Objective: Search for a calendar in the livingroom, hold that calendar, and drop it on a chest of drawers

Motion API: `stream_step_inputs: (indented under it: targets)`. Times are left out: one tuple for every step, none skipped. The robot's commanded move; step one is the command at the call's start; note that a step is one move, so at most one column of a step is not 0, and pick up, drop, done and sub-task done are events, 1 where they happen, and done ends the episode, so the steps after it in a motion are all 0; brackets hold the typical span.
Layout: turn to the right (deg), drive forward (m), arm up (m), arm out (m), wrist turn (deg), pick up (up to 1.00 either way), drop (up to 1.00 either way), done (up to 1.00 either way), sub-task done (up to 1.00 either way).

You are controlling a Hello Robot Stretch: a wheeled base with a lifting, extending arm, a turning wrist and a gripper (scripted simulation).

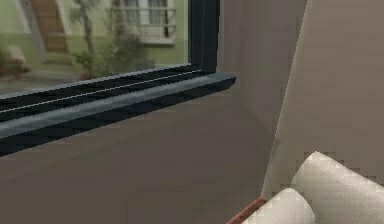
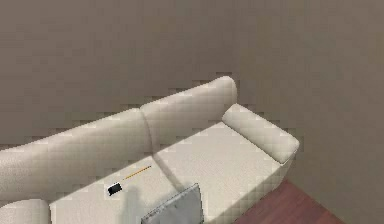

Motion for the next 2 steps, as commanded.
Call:
stream_step_inputs:
  targets:
    - [0.0,0.0,0.0,0.12,0.0,0.0,0.0,0.0,0.0]
    - [0.0,0.0,0.0,0.0,45.0,0.0,0.0,0.0,0.0]
